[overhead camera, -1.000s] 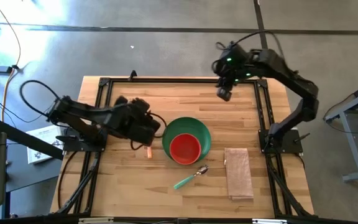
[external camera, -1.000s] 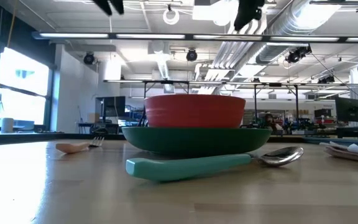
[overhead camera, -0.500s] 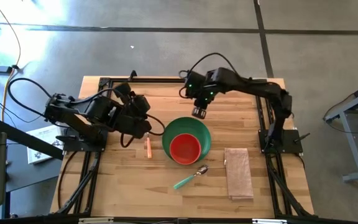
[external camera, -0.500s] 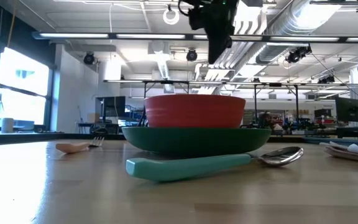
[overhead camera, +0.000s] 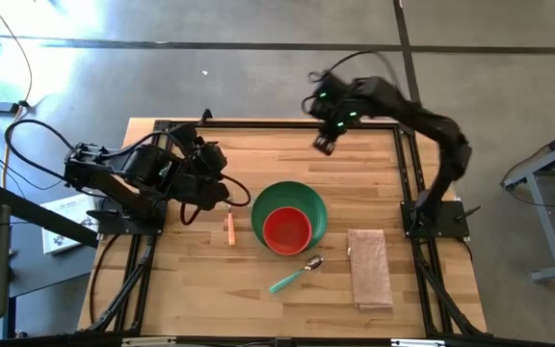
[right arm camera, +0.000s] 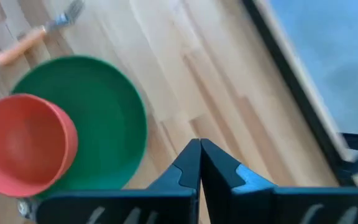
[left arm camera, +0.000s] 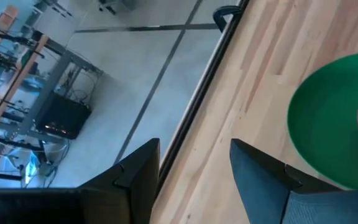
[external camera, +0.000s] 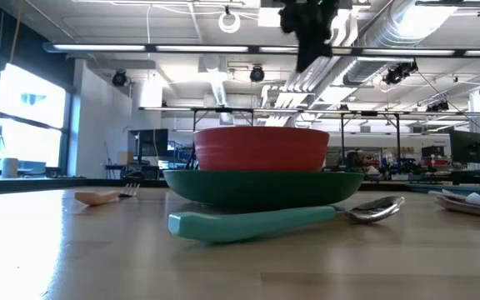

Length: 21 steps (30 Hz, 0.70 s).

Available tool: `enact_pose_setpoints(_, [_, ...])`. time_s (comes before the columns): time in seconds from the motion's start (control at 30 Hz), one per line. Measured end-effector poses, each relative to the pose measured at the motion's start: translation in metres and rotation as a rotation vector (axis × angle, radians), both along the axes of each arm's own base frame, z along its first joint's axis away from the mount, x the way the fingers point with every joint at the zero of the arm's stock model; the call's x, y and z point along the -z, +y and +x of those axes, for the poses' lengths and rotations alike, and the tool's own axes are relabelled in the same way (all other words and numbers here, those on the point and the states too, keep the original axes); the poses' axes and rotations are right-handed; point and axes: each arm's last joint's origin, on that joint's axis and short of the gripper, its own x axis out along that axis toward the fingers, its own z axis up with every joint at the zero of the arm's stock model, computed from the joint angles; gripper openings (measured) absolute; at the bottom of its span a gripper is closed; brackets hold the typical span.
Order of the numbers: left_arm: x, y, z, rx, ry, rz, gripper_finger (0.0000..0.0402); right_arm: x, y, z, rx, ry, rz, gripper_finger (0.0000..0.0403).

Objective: Set table place
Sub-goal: Adjust the green plate

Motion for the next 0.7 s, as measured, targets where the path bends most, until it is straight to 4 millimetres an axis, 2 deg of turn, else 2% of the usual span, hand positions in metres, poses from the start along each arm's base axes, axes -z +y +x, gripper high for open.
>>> enact_pose_setpoints(0.1, [-0.002, 0.001, -0.003, -0.001, -0.008, -0.001, 0.0184, -0.029, 0.010, -0.033, 0.055, -0.044, -0.059, 0.0000])
enact_pose_setpoints(0.23, [-0.003, 0.001, -0.005, -0.009, -0.021, 0.009, 0.0184, -0.067, 0.035, -0.087, 0.168, -0.121, -0.145, 0.0000])
enact_pose_setpoints(0.33, [-0.004, 0.001, -0.005, -0.010, -0.022, 0.010, 0.0184, -0.072, 0.060, -0.122, 0.251, -0.199, -0.160, 0.0000])
enact_pose_setpoints(0.4, [-0.004, 0.001, -0.005, -0.010, -0.022, 0.010, 0.0184, -0.061, 0.074, -0.138, 0.286, -0.244, -0.137, 0.0000])
enact_pose_setpoints(0.5, [-0.004, 0.001, -0.005, -0.010, -0.022, 0.010, 0.0184, -0.027, 0.088, -0.145, 0.315, -0.304, -0.072, 0.0000])
enact_pose_setpoints(0.7, [-0.004, 0.001, -0.005, -0.015, -0.029, 0.007, 0.0184, 0.055, 0.095, -0.118, 0.281, -0.374, 0.070, 0.0000])
